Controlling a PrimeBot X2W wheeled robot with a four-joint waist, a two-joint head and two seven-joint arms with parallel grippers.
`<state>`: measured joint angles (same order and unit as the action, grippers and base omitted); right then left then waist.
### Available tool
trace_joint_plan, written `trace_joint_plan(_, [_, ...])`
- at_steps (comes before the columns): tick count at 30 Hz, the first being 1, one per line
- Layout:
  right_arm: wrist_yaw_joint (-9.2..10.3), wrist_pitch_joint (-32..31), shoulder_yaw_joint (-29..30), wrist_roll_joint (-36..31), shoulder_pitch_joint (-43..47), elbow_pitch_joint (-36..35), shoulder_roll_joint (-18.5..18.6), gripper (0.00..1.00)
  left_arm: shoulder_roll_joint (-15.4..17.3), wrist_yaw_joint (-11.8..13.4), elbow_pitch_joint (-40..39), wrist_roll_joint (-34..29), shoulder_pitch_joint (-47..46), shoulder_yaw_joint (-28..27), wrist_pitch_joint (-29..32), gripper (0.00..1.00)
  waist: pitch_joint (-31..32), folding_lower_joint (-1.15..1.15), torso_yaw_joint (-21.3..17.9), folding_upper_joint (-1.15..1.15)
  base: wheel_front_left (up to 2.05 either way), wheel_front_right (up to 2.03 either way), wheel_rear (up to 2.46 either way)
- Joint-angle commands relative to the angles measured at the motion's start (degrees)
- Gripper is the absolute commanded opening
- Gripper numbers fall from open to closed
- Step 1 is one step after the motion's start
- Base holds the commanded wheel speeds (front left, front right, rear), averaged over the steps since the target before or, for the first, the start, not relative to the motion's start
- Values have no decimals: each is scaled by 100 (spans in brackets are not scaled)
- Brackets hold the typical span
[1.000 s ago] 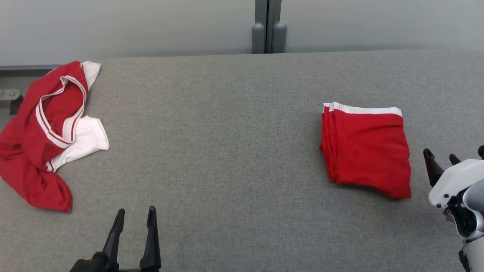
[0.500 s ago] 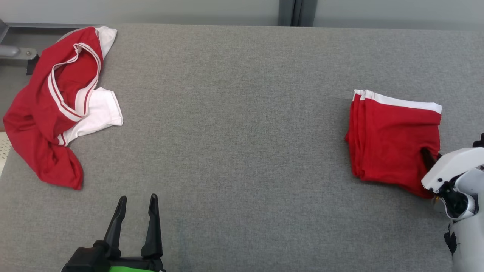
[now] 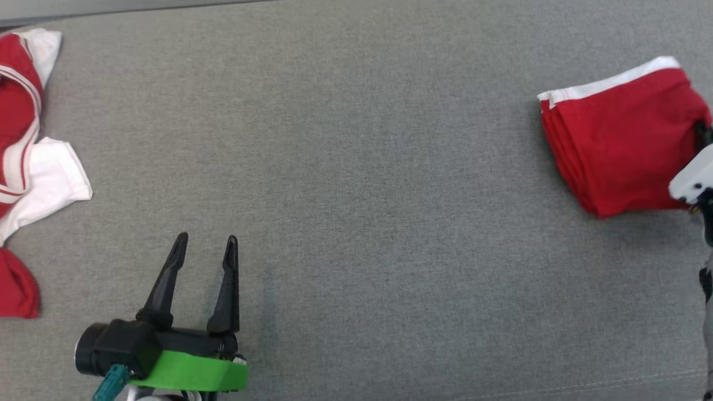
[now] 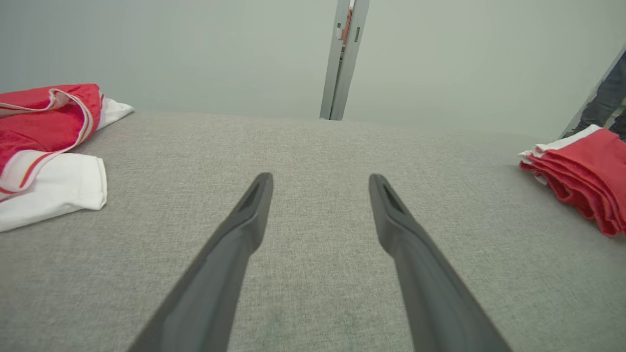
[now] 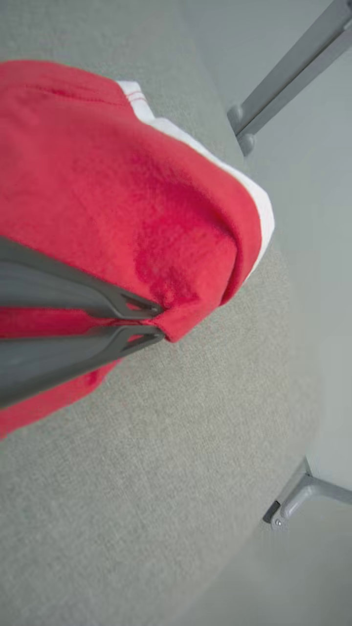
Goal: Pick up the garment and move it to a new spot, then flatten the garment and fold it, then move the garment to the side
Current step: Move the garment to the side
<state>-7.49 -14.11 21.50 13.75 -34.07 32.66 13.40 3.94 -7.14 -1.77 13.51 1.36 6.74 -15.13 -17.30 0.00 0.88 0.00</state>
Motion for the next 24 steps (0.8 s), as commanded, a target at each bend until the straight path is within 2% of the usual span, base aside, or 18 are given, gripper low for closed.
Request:
trace_joint_plan(1, [0,122,141,-146,-311,16,49,0,141,-33,-23,-45,-178,-4,-3,100,-788,0,-401,0,0,0,0])
trace_joint_plan(7, [3,106,901,-893,-1119,201,427,0,423,-38,-93,24,-467,50,-3,100,-1268,0,-187,0,0,0,0])
trace_joint_plan(15, [3,48,1617,-1790,-1634,352,1052,0,423,-38,-71,166,-261,-166,-3,100,-1402,0,106,0,0,0,0])
trace_joint_plan(16, [4,129,1683,-1937,-1673,350,1112,21,412,-39,-68,173,-250,-169,-3,100,-1400,0,123,0,0,0,0])
trace_joint_plan(17, [4,237,1752,-2074,-1701,348,1129,98,400,-38,-58,174,-242,-163,-3,100,-1390,0,135,0,0,0,0])
trace_joint_plan(21, [4,671,1828,-2461,-1828,354,1114,100,318,-39,-42,195,-244,-171,-2,100,-1307,0,120,0,0,0,0])
trace_joint_plan(24, [4,1138,1492,-2566,-1754,402,1019,100,249,-39,-18,200,-187,-217,-3,100,-1132,0,52,0,0,0,0])
